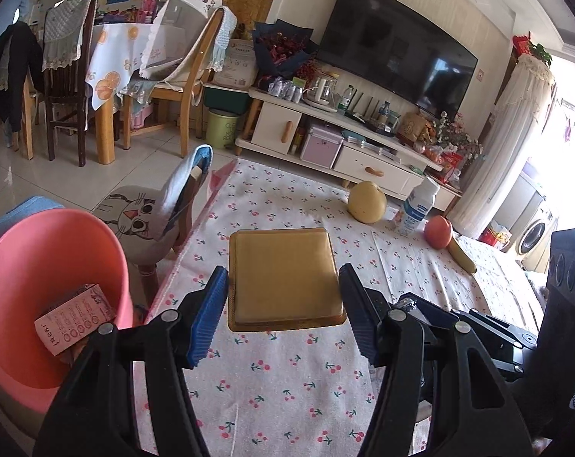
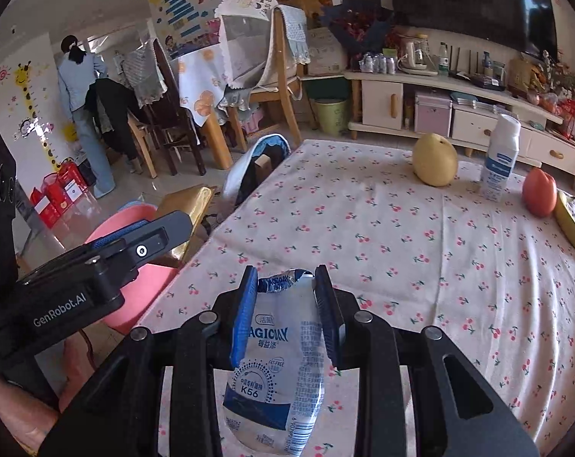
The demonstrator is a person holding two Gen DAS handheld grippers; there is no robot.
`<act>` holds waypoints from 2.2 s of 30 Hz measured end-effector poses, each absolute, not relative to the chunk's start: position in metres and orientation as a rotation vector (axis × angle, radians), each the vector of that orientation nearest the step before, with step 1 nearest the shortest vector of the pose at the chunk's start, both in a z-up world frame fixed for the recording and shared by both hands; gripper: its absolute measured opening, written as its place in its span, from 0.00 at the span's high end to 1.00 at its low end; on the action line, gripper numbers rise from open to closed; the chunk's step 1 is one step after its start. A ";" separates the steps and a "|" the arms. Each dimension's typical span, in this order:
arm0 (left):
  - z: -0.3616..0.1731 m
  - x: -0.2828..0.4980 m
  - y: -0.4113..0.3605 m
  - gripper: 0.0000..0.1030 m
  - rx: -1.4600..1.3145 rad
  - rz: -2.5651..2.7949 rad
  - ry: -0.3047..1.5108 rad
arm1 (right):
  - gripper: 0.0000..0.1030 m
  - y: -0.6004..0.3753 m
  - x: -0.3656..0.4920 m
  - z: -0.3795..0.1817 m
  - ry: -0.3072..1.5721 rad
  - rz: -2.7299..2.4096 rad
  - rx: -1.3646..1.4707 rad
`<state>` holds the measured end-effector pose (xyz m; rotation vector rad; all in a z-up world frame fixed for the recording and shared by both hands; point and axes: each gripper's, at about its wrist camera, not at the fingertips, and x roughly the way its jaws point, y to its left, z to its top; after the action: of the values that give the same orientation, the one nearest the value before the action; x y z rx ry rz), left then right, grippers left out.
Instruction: Collect trash
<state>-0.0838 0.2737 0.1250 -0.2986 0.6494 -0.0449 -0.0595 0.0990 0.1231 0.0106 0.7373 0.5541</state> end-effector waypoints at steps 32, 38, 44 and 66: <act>0.084 -0.099 0.498 0.36 -0.670 0.502 0.697 | 0.42 0.314 -0.044 0.102 0.808 0.882 -0.022; 0.090 -0.098 0.488 0.21 -0.616 0.519 0.683 | 0.26 0.284 -0.047 0.106 0.773 0.827 0.012; 0.103 -0.092 0.469 0.12 -0.496 0.524 0.667 | 0.14 0.251 -0.053 0.105 0.761 0.728 -0.011; 0.134 -0.090 0.332 0.04 -0.127 0.336 0.534 | 0.12 0.119 -0.086 0.121 0.667 0.526 -0.067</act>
<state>-0.0904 0.3321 0.1340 -0.1268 0.5338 0.3357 -0.0858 0.1187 0.1215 -0.0673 0.6673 0.5259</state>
